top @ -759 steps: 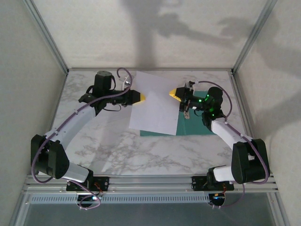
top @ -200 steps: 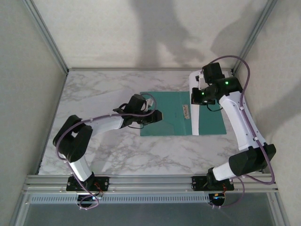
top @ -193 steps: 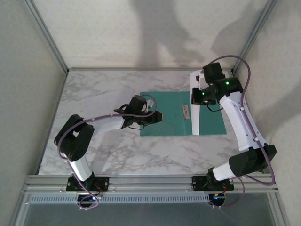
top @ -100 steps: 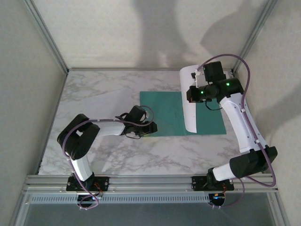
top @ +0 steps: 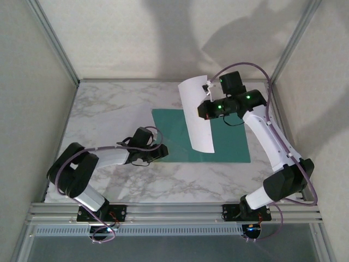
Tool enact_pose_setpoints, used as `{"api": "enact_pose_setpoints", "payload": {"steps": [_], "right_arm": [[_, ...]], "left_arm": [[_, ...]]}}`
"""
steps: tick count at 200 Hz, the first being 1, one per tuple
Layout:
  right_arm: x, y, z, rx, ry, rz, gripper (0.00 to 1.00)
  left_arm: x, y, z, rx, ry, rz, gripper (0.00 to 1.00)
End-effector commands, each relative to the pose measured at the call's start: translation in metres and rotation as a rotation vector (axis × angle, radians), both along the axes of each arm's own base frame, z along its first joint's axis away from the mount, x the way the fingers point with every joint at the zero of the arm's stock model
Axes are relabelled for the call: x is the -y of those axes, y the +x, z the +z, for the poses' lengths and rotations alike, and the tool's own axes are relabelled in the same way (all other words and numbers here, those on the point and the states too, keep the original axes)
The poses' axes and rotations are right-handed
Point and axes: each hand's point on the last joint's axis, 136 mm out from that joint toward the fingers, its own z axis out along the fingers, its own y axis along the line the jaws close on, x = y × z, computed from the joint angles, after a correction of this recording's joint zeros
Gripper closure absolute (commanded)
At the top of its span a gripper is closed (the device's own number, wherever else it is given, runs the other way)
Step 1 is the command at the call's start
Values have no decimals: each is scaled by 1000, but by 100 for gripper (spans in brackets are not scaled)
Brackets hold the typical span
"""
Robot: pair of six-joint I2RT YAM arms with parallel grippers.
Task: Put the files into the folder
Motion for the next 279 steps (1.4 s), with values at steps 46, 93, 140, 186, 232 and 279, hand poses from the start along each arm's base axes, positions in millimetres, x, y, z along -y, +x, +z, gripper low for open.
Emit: {"api": "enact_pose_setpoints", "payload": {"steps": [46, 93, 140, 186, 232, 279], "right_arm": [[-42, 13, -27, 12, 29, 139, 100], [-42, 36, -72, -2, -75, 141, 100], [-28, 59, -109, 44, -276, 152, 100], [-13, 75, -116, 163, -411, 171, 100], [-12, 81, -116, 252, -433, 205, 100], [-11, 80, -113, 301, -432, 238, 100]], "left_arm": [[-36, -6, 19, -4, 54, 47, 41], [-65, 16, 57, 92, 66, 142, 35], [-77, 16, 52, 77, 55, 165, 36], [-77, 15, 48, 69, 55, 166, 37], [-77, 16, 48, 68, 57, 161, 38], [-78, 15, 50, 75, 56, 160, 38]]}}
